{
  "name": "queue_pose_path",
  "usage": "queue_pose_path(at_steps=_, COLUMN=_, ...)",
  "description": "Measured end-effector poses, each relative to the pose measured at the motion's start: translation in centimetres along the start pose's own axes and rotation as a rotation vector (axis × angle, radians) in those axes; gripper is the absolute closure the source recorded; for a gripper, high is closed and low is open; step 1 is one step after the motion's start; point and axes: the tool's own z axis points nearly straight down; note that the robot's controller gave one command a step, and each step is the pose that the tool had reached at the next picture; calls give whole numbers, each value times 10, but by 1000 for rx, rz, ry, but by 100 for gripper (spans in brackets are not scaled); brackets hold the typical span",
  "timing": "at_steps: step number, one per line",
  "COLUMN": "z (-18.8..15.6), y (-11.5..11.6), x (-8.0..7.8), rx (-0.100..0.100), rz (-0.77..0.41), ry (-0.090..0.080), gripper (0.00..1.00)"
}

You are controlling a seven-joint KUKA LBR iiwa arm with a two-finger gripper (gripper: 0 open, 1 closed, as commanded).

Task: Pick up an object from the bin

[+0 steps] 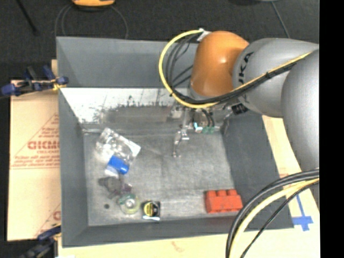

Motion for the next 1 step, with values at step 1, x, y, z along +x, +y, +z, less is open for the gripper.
queue_pose_path(at_steps=1, z=60, y=23, x=22, rx=-2, rz=174, ry=-14, gripper=0)
